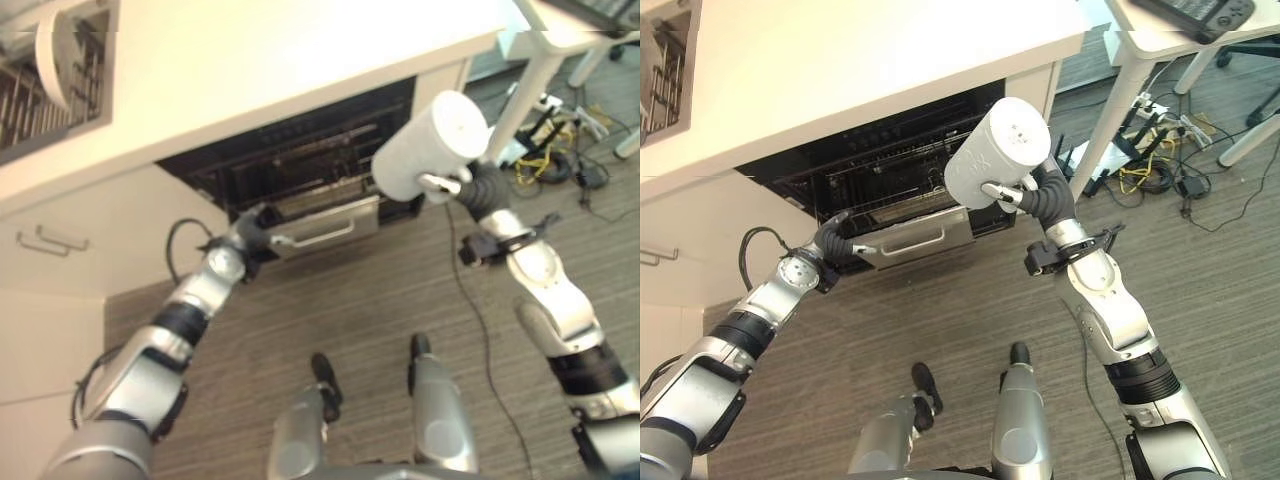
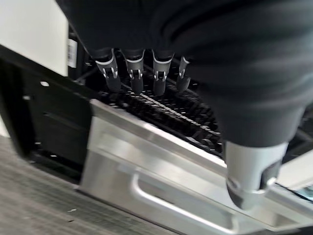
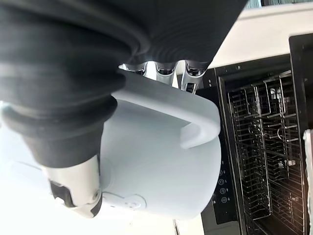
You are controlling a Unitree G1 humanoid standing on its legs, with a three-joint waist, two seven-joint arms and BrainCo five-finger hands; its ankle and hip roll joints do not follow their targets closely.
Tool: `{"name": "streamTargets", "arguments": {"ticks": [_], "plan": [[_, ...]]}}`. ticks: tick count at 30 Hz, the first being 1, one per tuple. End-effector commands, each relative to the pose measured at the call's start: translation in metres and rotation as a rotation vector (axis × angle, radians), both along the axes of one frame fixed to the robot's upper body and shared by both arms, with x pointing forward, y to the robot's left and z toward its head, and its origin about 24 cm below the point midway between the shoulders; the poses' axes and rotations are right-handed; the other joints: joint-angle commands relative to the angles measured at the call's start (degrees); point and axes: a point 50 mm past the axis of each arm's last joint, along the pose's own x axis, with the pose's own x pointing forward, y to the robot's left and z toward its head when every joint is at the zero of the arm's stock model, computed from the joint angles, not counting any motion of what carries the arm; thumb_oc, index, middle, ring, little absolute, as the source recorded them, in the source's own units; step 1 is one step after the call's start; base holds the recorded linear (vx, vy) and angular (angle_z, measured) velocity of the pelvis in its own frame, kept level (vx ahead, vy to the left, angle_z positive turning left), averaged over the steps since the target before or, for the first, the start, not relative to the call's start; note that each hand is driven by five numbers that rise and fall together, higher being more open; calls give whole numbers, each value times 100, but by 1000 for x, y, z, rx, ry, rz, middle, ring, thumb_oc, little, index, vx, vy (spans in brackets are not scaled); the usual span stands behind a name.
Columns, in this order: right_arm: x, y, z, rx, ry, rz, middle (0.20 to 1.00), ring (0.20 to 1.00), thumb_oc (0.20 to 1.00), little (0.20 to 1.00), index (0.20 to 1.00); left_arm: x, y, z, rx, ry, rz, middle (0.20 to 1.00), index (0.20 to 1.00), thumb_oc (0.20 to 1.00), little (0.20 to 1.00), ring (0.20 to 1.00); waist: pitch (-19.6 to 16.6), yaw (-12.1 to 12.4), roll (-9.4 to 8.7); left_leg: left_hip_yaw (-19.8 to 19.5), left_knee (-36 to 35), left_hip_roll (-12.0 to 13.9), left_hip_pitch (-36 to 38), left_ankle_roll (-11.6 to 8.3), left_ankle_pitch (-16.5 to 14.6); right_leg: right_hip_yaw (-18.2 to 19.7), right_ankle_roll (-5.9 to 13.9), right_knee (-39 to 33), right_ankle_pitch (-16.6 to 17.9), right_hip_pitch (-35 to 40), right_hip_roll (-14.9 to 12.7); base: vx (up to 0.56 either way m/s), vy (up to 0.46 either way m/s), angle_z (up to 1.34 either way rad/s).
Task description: Place the dishes in the dishwasher.
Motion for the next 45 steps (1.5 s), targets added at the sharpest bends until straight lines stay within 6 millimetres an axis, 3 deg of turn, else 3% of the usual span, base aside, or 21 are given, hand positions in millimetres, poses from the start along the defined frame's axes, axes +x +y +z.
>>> {"name": "streamTargets", "arguments": {"ticks": [1,7,12,16,18,24,31,34,39,41,45], "plan": [[-11,19,34,24,-137,128,200,200,200,200,200,10,13,14,43,-37,47,1000,1000,1000,1000,1000,-424,-173,-143,-94,417,275,171,-214,-504,302,246,-719,298,322,104,100,117,-9],[-10,28,37,-10,-114,182,200,200,200,200,200,13,40,11,126,51,164,1000,1000,1000,1000,1000,-468,-412,-100,48,417,283,231,-238,-503,446,231,-719,259,326,139,64,73,-11],[-10,29,34,-40,-87,201,200,200,200,200,200,-3,34,-31,262,354,51,1000,1000,1000,1000,1000,-530,-560,-96,141,417,298,257,-255,-486,514,225,-719,244,321,151,70,40,-10],[-12,31,30,-45,-79,208,200,200,200,200,200,-31,17,-80,404,668,-123,1000,1000,1000,1000,1000,-504,-608,-165,173,417,320,267,-242,-482,546,225,-719,257,317,174,38,-12,-5],[-12,35,29,-43,-82,216,200,200,200,200,200,-42,11,-94,416,770,-165,1000,1000,1000,1000,1000,-473,-633,-216,193,417,339,270,-237,-490,576,223,-719,267,311,197,0,0,0],[-11,37,27,-37,-102,228,200,200,200,200,200,-62,0,-117,337,943,-237,1000,1000,1000,1000,1000,-338,-667,-425,251,417,388,197,-219,-497,625,209,-719,302,223,275,-30,-30,-11],[-7,27,26,-33,-125,182,200,200,200,200,200,-90,-46,-144,-30,1077,-456,1000,1000,1000,1000,1000,-201,-528,-500,213,417,374,141,-182,-523,521,209,-719,288,212,269,-32,-13,-4],[-4,20,24,-40,-122,147,200,200,200,200,200,-92,-59,-142,-162,1040,-525,1000,1000,1000,1000,1000,-171,-402,-457,160,417,353,116,-185,-518,423,211,-719,281,232,220,-10,1,2],[-4,6,25,-51,-132,96,200,200,200,200,200,-86,-68,-128,-216,912,-586,1000,1000,1000,1000,1000,-126,-202,-406,34,417,320,41,-187,-504,263,215,-719,282,250,137,-30,-2,12],[-4,2,25,-53,-135,74,200,200,200,200,200,-80,-68,-116,-240,817,-585,1000,1000,1000,1000,1000,-102,-117,-395,-15,417,306,19,-194,-488,207,214,-719,286,266,108,-23,-11,16],[-10,-13,21,-61,-142,10,200,200,200,200,200,-60,-62,-66,-304,553,-563,1000,1000,1000,1000,1000,-60,105,-370,-137,417,276,-52,-200,-458,69,214,-719,286,289,44,-27,-27,20]]}}
